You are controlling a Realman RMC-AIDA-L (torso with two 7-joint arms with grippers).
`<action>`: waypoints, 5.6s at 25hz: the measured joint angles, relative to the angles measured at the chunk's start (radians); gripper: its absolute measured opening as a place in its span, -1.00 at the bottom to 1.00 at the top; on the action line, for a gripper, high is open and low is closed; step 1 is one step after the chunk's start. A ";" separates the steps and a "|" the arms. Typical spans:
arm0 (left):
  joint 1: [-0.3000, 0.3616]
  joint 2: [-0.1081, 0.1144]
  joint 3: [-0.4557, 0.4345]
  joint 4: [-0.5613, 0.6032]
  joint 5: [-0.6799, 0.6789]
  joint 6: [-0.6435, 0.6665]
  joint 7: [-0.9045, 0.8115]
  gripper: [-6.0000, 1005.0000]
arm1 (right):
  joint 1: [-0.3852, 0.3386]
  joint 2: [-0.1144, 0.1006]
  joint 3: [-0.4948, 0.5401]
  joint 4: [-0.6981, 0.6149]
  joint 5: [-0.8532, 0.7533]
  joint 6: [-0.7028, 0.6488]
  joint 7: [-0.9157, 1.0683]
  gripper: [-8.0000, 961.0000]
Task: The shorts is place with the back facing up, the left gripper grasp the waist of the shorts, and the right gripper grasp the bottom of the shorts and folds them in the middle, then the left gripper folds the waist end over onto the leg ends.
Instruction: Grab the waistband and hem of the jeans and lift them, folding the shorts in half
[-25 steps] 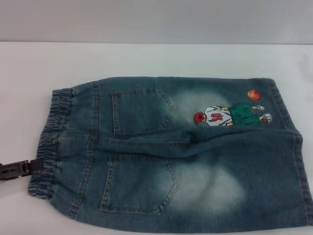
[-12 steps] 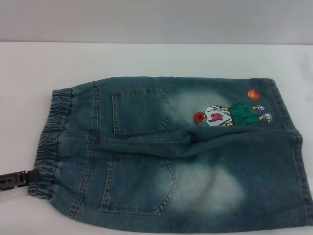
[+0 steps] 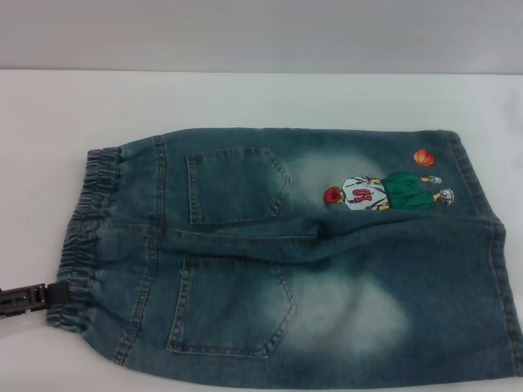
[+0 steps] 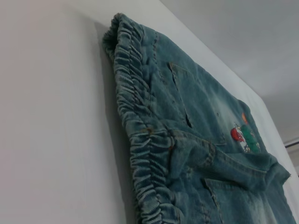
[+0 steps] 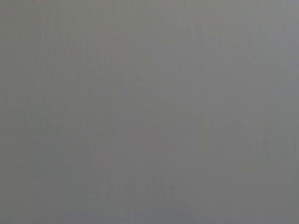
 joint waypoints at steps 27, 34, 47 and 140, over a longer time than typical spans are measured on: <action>0.001 -0.004 0.000 -0.001 0.042 -0.038 0.000 0.64 | 0.003 0.000 0.003 0.000 0.000 -0.002 0.000 0.25; -0.010 -0.012 0.000 -0.002 0.043 -0.032 -0.001 0.64 | 0.005 0.000 0.003 0.000 -0.001 0.003 0.000 0.25; -0.037 -0.012 -0.006 0.001 0.037 -0.006 -0.014 0.64 | 0.005 0.000 0.005 0.000 -0.001 0.006 0.000 0.25; -0.065 -0.007 -0.025 0.054 0.128 0.031 -0.057 -0.67 | 0.020 -0.004 0.077 0.000 0.000 0.059 -0.003 0.25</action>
